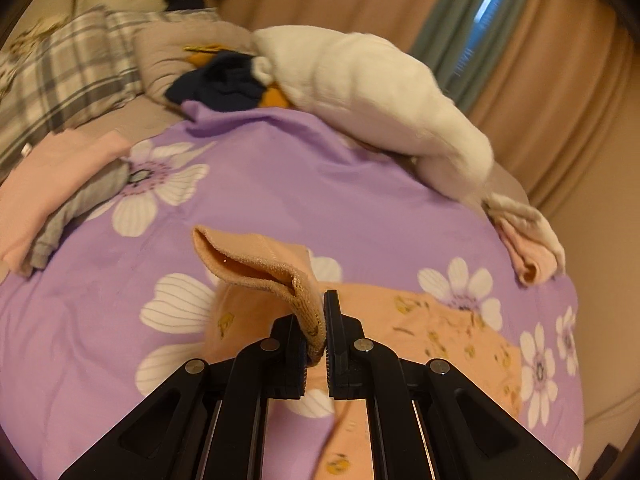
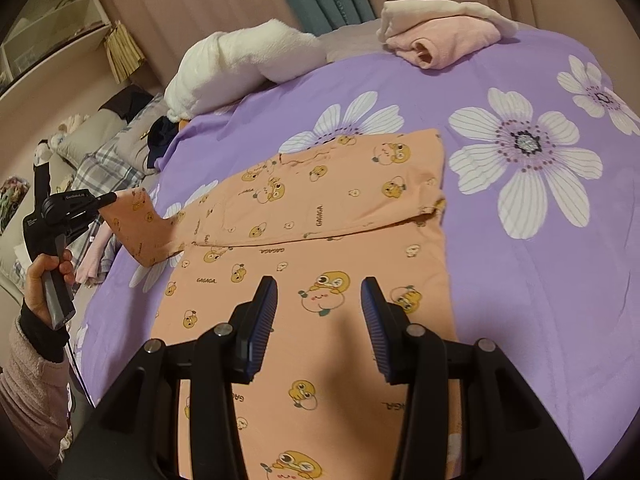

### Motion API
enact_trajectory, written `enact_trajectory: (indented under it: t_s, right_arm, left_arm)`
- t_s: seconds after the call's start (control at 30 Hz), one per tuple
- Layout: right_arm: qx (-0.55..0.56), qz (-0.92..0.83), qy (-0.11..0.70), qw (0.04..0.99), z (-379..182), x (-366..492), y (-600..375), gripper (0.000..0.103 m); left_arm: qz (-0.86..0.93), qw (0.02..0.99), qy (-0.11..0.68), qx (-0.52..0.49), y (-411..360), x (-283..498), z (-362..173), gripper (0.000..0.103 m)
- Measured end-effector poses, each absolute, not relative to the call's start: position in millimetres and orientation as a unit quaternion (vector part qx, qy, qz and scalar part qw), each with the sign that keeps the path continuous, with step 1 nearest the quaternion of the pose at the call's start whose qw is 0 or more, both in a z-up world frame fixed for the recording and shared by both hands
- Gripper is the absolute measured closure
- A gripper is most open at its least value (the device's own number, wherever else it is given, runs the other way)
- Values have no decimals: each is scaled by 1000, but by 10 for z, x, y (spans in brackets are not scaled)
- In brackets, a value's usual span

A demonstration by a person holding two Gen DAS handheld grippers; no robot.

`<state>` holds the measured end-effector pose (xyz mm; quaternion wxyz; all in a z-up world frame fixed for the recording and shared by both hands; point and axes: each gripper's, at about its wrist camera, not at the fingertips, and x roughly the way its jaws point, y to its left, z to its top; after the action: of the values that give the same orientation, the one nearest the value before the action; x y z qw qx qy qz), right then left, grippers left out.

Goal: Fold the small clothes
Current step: 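Grasp the other sleeve cuff with the left gripper and lift it, then fold the held sleeve across the shirt body with the left gripper and release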

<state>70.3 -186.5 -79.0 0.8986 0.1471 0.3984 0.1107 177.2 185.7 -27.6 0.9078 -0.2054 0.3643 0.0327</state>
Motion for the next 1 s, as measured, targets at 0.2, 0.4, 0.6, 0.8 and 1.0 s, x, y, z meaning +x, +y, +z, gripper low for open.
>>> enact_trajectory:
  t_s: [0.2,0.4,0.6,0.8,1.0]
  right_arm:
    - [166,104,388,901,-802,619,-2029,59]
    - [187,93,380,901,-843,563,-2255,59]
    - [208,80,374,900,-909,503,-2488,59]
    - [226,68,371,898,-991,461,-2662,59]
    - [236,65,376,894,-1076,453,-2736,59]
  left_arm:
    - [4,912,374,-169,1368,1823,-184,99]
    - [-32,911,388,-135,781,1933,-218,99]
    - [-70,906,401,-115,153,2044,-300,99]
    - [-104,891,433,-91,-429,2144,-539,99]
    - [-125,855,496,-83,-814,2244,-967,99]
